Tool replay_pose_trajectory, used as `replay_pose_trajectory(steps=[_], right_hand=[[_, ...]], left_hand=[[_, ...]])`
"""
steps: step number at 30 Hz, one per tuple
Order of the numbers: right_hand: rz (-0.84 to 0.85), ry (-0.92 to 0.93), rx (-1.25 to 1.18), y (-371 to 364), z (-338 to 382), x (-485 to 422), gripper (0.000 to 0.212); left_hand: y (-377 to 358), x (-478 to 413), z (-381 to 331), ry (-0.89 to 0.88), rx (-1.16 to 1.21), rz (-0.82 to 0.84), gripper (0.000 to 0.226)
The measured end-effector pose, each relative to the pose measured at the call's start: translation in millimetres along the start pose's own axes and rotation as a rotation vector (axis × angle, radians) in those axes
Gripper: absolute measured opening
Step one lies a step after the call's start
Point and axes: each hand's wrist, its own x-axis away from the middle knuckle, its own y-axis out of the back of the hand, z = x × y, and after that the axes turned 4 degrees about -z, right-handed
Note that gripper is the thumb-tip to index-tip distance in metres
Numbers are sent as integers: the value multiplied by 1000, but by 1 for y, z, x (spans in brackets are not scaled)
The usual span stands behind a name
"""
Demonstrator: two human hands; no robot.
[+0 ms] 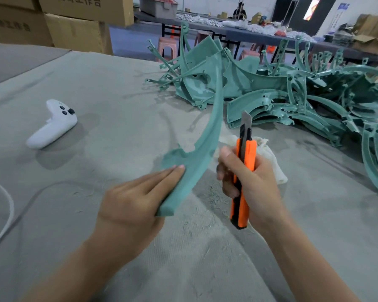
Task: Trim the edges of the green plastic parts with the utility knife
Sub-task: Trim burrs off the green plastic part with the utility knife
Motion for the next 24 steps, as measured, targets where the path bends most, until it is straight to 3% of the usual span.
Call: replay_pose_trajectory(steps=[4,7,13,24], right_hand=[[-79,227,163,-7,-3,7,62],[-21,402,328,-15,-10,14,77],[2,636,575,-24,-15,18,41],[-76,645,623,-26,-18,17,44]], left_hand=[[-2,0,-5,-16,-145,-233,36],[-1,-1,-10,-39,-191,-299,40],[2,-3,-13,-46,-189,-301,42],[2,-4,-15,53,-96,-305,34]])
